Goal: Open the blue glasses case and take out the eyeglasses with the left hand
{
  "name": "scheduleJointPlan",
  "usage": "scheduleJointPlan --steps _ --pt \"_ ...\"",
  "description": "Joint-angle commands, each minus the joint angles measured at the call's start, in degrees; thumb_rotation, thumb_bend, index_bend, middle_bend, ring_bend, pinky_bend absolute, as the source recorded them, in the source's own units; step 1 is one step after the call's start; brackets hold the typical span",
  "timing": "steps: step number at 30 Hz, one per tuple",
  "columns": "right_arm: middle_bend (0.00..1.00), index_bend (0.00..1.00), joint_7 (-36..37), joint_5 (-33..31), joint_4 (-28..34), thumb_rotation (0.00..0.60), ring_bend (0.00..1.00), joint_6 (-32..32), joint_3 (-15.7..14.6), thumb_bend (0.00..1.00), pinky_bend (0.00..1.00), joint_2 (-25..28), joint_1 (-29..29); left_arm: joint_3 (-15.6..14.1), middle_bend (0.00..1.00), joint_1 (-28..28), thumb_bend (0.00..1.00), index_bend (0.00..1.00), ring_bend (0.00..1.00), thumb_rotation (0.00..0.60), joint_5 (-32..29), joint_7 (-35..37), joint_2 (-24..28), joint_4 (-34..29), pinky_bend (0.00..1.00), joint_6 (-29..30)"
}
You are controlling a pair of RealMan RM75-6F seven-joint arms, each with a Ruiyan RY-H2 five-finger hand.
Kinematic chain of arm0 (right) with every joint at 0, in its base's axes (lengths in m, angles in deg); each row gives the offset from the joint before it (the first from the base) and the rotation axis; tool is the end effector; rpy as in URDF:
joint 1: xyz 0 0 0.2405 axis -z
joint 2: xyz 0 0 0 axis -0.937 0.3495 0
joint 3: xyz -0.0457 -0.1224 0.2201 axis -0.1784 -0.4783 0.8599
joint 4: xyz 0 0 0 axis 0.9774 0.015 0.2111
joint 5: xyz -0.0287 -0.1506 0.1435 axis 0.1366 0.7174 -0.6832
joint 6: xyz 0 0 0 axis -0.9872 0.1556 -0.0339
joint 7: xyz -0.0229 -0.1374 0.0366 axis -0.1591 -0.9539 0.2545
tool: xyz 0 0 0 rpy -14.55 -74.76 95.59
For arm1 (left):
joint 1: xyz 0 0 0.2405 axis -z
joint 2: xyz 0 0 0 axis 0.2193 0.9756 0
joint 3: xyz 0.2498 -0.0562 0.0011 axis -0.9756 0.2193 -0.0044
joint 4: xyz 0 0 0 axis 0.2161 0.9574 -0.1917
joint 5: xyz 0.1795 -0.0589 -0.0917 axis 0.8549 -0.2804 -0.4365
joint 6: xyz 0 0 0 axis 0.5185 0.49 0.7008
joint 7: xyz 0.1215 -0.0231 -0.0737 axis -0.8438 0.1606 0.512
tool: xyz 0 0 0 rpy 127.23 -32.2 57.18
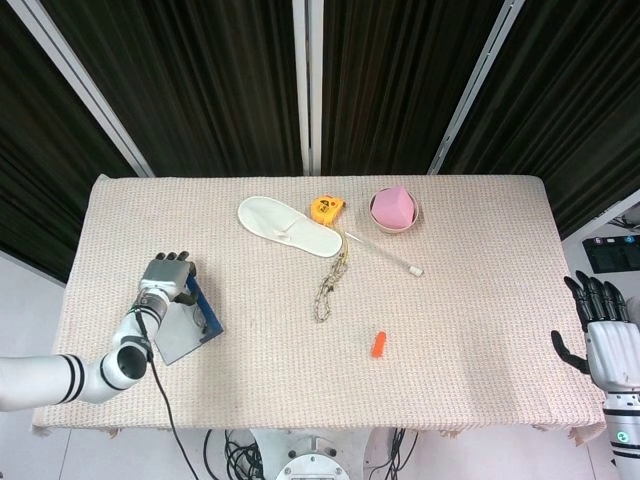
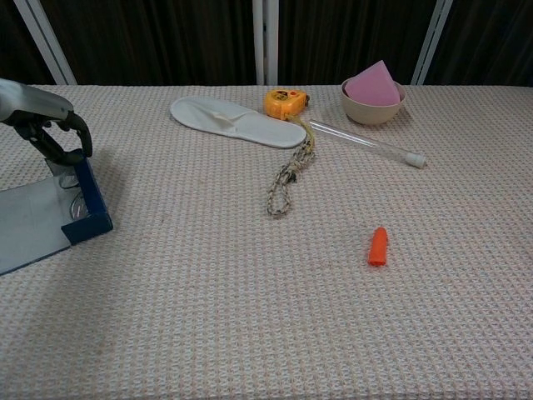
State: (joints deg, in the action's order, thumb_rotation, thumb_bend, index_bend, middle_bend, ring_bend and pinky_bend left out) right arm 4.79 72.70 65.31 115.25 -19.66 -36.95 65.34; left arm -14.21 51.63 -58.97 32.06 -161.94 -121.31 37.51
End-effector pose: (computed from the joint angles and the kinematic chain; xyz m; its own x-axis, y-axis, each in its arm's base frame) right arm -0.3343 -0.1859 0.1644 0.3853 0.0639 0.9206 -0.9223 -0.0058 0.3865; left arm -0.1883 0.3694 0.0398 0.5065 0.6289 0.5899 0.7847 -0.0526 -0.6177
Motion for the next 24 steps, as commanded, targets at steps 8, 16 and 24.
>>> scheduleJointPlan --steps 8,16,24 --pt "0.00 0.00 -0.5 0.2 0.3 0.600 0.00 -0.2 -0.1 0.31 0.00 -0.1 -0.3 -3.9 0.00 3.3 0.49 0.25 0.00 0.423 -6.9 -2.9 3.0 -2.5 0.00 -2.2" --pt "0.00 0.00 -0.8 0.4 0.7 0.600 0.00 0.0 -0.1 0.31 0.00 0.0 -0.3 -6.9 0.00 6.2 0.49 0.27 0.00 0.422 -11.3 -4.4 4.6 -4.3 0.00 -5.1" --pt "0.00 0.00 -0.9 0.5 0.7 0.600 0.00 0.2 -0.2 0.31 0.00 -0.1 -0.3 -10.5 0.00 10.3 0.49 0.29 0.00 0.391 -14.7 -5.4 6.6 -6.5 0.00 -9.3"
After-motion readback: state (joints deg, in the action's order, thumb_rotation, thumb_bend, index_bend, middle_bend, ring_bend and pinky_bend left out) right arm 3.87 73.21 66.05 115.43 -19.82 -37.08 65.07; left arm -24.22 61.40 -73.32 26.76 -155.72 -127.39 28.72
